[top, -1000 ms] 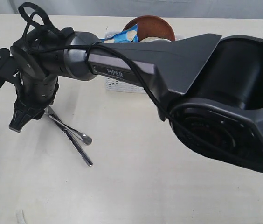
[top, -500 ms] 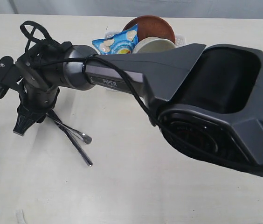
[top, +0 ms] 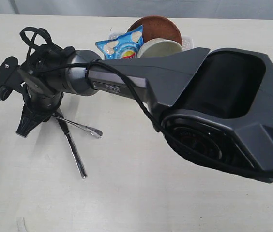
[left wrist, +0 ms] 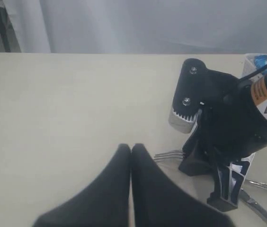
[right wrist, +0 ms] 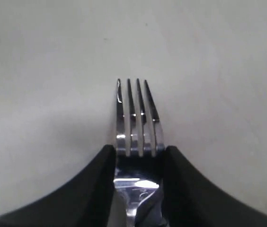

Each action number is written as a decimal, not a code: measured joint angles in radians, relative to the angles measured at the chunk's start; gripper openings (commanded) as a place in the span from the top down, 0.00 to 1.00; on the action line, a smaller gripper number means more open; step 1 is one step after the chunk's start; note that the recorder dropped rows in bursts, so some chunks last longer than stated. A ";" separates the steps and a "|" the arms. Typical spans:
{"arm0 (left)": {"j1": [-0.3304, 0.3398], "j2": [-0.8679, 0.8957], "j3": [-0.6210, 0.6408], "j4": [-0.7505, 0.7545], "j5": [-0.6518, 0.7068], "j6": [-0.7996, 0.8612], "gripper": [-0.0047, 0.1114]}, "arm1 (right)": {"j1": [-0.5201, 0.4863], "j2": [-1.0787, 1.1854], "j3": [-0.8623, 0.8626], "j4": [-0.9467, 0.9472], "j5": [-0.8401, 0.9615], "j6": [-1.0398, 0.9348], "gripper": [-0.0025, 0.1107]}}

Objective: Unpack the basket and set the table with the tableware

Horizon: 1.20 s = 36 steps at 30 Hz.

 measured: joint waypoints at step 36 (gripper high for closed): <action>0.000 0.000 0.000 0.000 0.000 0.000 0.96 | -0.274 -0.163 0.000 0.464 0.433 -0.217 0.98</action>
